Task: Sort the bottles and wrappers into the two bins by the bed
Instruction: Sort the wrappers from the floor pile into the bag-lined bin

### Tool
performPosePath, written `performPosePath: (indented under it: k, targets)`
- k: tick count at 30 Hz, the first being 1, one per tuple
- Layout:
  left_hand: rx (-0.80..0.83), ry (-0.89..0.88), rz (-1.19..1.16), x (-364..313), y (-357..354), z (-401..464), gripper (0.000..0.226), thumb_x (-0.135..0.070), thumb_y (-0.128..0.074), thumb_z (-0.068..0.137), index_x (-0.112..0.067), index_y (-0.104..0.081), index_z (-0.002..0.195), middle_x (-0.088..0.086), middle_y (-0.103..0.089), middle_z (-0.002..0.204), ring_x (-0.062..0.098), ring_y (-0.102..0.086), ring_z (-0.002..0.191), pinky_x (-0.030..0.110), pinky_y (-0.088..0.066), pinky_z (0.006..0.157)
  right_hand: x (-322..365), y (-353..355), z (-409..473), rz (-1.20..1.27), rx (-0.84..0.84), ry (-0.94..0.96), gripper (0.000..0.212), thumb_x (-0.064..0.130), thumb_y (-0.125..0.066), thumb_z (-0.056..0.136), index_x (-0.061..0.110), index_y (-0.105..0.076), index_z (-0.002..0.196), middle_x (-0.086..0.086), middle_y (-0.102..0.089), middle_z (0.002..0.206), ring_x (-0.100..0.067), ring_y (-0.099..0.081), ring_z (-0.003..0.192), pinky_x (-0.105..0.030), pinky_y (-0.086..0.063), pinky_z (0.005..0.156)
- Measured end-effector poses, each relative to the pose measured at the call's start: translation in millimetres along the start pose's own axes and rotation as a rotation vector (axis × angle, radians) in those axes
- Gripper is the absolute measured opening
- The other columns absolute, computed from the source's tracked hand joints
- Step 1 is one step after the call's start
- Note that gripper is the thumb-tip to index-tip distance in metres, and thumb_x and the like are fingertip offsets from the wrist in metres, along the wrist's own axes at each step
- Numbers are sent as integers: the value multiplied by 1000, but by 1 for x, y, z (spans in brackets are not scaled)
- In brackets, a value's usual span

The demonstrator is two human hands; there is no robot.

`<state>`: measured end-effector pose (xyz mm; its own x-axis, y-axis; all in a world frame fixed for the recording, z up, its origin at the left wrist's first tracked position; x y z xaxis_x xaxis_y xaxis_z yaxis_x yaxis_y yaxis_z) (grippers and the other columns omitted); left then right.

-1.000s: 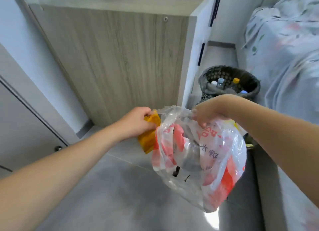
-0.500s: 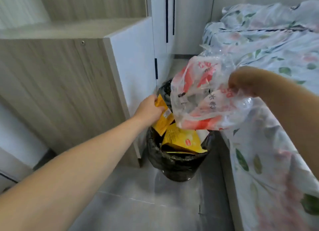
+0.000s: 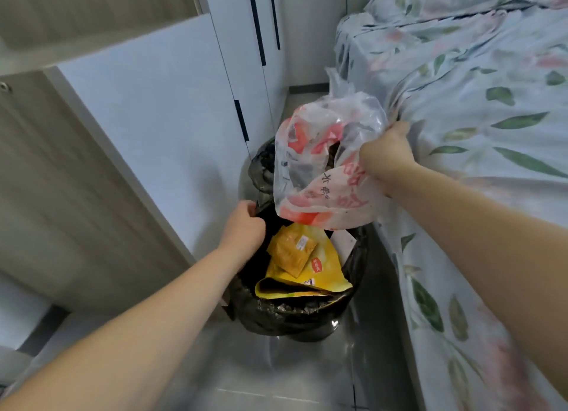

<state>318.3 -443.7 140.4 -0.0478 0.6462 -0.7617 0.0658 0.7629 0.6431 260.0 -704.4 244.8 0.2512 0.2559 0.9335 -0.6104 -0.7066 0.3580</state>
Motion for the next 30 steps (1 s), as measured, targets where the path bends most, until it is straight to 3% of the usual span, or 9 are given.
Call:
performPosePath:
  k: [4, 8, 10, 14, 18, 20, 23, 26, 30]
  targets:
    - [62, -183, -456, -45, 33, -9, 58, -28, -57, 94, -27, -29, 145, -1, -37, 141, 17, -41, 127, 43, -41, 105, -12, -25, -17, -83, 160, -20, 68, 3, -41, 89, 20, -9, 148, -10, -51, 102, -19, -51, 72, -30, -41, 57]
    - [393, -317, -301, -59, 29, -27, 105, -54, -75, 71, -45, -5, 149, -8, -27, 148, 13, -35, 132, 33, -37, 105, -27, -55, -44, -172, 329, -64, 81, 3, -37, 90, 39, 3, 151, -5, -49, 83, -19, -51, 58, -28, -41, 48]
    - [480, -345, -138, -48, 21, -31, 116, -58, -82, 63, -53, -1, 146, -5, -28, 153, 14, -35, 136, 37, -33, 112, -39, -67, -48, -172, 392, -112, 84, 2, -36, 90, 45, 6, 149, -3, -46, 88, -27, -62, 76, -36, -54, 66]
    - [535, -426, 138, -24, 3, -36, 117, -55, -87, 59, -46, -9, 146, -12, -19, 154, 7, -29, 138, 32, -29, 115, -67, -76, -48, -309, 477, -177, 72, 13, -35, 88, 39, -8, 149, -14, -45, 126, -38, -54, 108, -52, -49, 93]
    - [562, -440, 459, -2, -11, -33, 121, -64, -82, 58, -42, -7, 149, -22, 6, 156, 15, -14, 147, 38, -24, 118, -77, -83, -55, -663, 582, -79, 70, 11, -34, 95, 16, 5, 153, -12, 0, 157, -38, -20, 139, -47, -29, 112]
    - [548, -451, 597, 4, -15, -30, 117, -67, -78, 60, -37, -11, 151, -19, 13, 158, 21, -16, 147, 41, -28, 117, -75, -91, -59, -613, 647, -42, 79, 18, -38, 95, 20, 17, 152, -1, 18, 159, -32, -9, 145, -46, -19, 117]
    - [490, -527, 784, 2, -17, -28, 97, -67, -74, 66, -18, -36, 140, -7, -10, 158, 24, -35, 136, 39, -42, 103, -83, -103, -66, -592, 776, 22, 90, 38, -46, 91, 27, 22, 149, 8, 28, 156, -29, 3, 148, -48, -9, 119]
    - [430, -607, 912, -1, -18, -29, 68, -70, -68, 69, -18, -51, 110, -4, -44, 123, 20, -49, 112, 34, -43, 87, -87, -108, -72, -673, 909, 62, 100, 55, -50, 84, 27, 19, 150, 7, 24, 158, -26, 10, 148, -50, -7, 119]
    - [363, -627, 1031, -1, -20, -26, 62, -73, -63, 71, -22, -49, 105, -2, -56, 114, 20, -51, 111, 34, -33, 100, -91, -103, -63, -749, 1051, -12, 104, 40, -59, 79, 22, 12, 153, 4, 16, 160, -25, 5, 148, -47, -11, 119]
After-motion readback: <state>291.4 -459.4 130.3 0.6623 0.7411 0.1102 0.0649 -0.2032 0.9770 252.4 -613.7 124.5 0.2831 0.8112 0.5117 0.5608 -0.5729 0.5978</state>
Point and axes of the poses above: each hand's wrist, its own z-axis towards the middle knuckle, its own y-axis out of the back of the hand, x = y × z, the point moved 6 cm from there along z, towards the middle knuckle
